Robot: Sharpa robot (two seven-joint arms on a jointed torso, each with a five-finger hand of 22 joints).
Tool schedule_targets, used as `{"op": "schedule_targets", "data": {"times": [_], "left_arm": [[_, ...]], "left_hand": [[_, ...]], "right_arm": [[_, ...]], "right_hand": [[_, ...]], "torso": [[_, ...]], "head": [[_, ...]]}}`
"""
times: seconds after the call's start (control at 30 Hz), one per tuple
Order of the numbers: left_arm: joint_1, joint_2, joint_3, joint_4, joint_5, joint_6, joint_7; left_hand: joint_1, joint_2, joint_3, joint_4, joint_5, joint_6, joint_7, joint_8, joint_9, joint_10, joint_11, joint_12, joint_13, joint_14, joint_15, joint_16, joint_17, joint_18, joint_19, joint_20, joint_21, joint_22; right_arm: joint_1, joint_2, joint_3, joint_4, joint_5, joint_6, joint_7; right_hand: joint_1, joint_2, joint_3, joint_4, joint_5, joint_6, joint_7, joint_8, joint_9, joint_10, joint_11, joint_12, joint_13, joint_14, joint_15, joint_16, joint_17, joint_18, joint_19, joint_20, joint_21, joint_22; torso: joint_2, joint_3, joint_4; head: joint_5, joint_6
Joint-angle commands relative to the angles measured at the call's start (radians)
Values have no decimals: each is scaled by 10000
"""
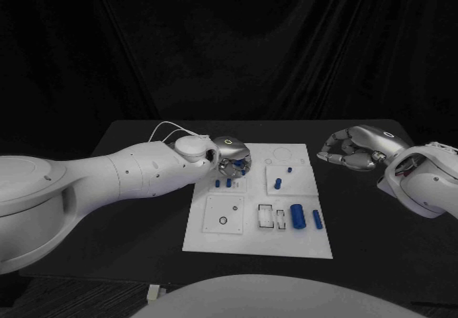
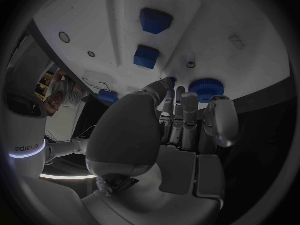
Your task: Assemble the parts on the task board
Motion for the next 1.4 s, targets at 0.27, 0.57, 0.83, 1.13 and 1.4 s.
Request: {"op": "schedule_targets", "data": {"times": [0.27,0.57,0.83,1.13,1.4], "left_arm": [[-141,143,11,-248,-15,-139,288],[-185,172,11,-299,-15,-287,417],[-189,-38,13,-78,-14,-775,529],[305,-622,16,694,-13,-1096,451],[792,-1249,15,1453,-13,-1000,276]], "left_hand": [[-21,120,127,-83,99,426,-12,170,38,769,-53,-576,-471,80,-93,34,-250,-74,146,-19,99,1735],[-39,135,199,-196,217,643,60,172,18,1520,-22,-1374,-1039,247,-50,39,-421,-105,252,-37,217,1774],[10,146,194,-335,365,969,103,254,41,2121,-22,-1601,-1211,429,-47,128,-374,-144,382,-50,397,1829],[91,95,302,-443,255,746,115,-37,-111,2171,14,-2096,-1482,286,-32,-134,-794,-92,250,-54,151,1755],[35,86,297,-413,104,709,84,-117,-160,2196,-15,-2222,-1541,304,-32,-115,-774,-86,224,-48,104,1744]], "right_arm": [[-33,-21,7,32,-22,-22,5],[-36,-16,7,26,-22,-18,-3],[-36,-25,7,34,-22,-14,-18],[-36,-61,7,39,-22,2,-56],[-36,-52,7,22,-22,6,-60]], "right_hand": [[110,26,-29,3,44,-4,32,-37,-18,1081,52,25,2635,494,39,-34,-21,114,153,62,-52,1856],[110,26,-29,3,44,-4,32,-37,-18,1081,52,25,2635,494,39,-34,-21,114,153,62,-52,1856],[110,26,-29,3,44,-4,32,-37,-18,1081,52,25,2635,494,39,-34,-21,114,153,62,-52,1856],[117,37,-25,1,46,12,30,-34,-21,1081,53,25,2635,491,40,-41,-36,121,142,63,-82,1847],[119,41,-24,1,47,15,30,-34,-22,1081,51,25,2635,491,39,-43,-40,124,136,63,-98,1842]], "torso": [[2,3,-2],[8,-1,-1],[0,2,-1],[-1,4,2],[-12,6,7]], "head": [[-24,2],[-15,2],[-33,2],[11,2],[-31,2]]}}
